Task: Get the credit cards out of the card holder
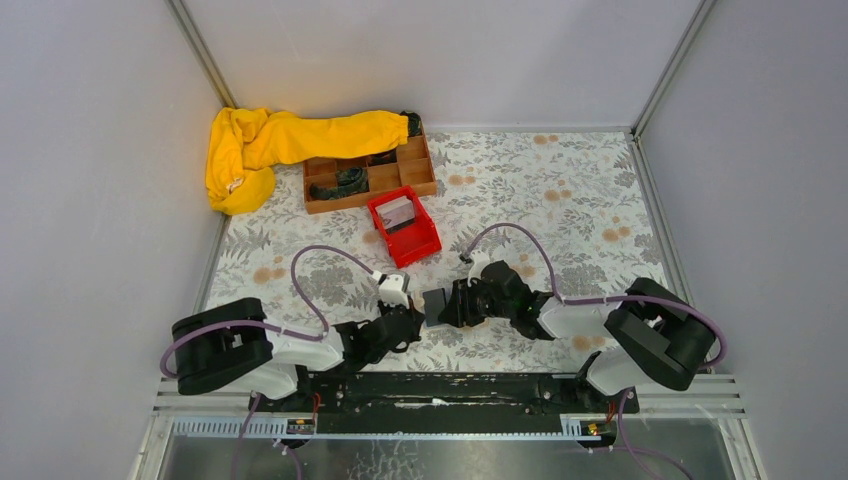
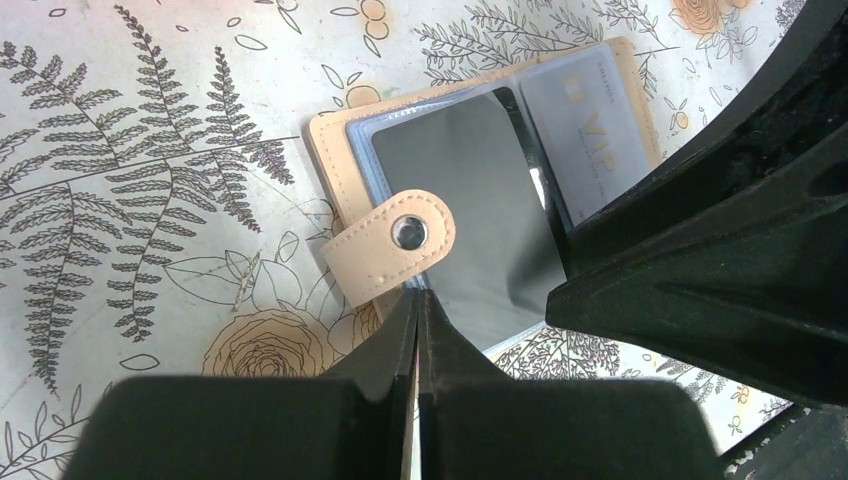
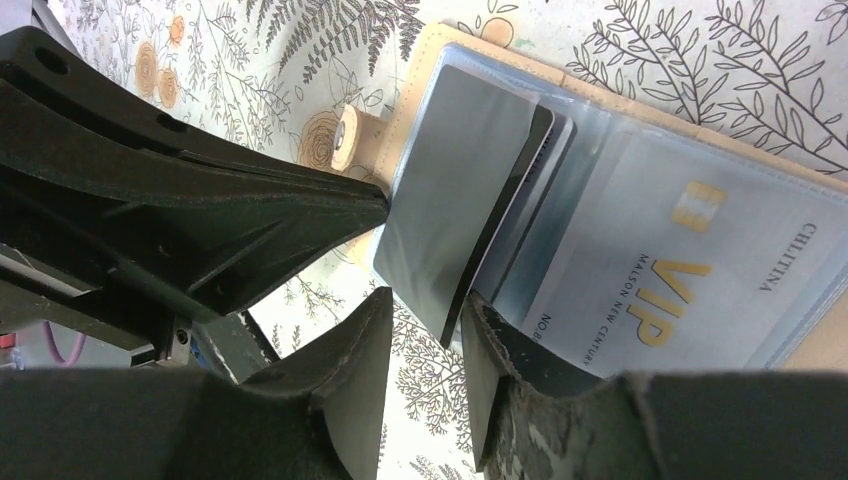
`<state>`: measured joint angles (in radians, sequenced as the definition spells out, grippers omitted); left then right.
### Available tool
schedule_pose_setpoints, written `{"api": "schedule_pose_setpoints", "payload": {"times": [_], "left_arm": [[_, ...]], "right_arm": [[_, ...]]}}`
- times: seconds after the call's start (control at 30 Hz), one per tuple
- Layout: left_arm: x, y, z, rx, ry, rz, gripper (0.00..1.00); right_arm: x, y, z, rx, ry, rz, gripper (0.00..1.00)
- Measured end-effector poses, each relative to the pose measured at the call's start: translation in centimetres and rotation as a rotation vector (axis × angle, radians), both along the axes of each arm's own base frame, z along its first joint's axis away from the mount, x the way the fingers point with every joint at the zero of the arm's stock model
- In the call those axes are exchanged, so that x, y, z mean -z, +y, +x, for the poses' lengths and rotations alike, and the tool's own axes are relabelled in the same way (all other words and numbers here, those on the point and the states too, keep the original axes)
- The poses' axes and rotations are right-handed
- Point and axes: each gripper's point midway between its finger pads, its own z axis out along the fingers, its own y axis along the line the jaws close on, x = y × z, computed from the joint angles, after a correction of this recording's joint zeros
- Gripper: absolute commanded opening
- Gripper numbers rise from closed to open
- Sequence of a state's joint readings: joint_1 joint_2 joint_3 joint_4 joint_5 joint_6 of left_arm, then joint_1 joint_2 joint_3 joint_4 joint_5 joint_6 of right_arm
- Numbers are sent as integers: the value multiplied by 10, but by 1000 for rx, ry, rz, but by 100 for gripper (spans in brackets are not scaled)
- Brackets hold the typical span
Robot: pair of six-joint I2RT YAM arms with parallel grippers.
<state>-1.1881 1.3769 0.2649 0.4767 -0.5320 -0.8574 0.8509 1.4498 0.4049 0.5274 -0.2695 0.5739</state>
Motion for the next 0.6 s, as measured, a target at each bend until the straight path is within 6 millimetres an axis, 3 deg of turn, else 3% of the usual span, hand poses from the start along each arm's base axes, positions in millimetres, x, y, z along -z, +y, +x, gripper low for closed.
{"api": "schedule_pose_setpoints", "payload": {"times": [0.6], "left_arm": [[1, 5, 6, -27, -19, 28, 0]], "right_arm": [[0, 9, 4, 34, 39, 139, 38]]}}
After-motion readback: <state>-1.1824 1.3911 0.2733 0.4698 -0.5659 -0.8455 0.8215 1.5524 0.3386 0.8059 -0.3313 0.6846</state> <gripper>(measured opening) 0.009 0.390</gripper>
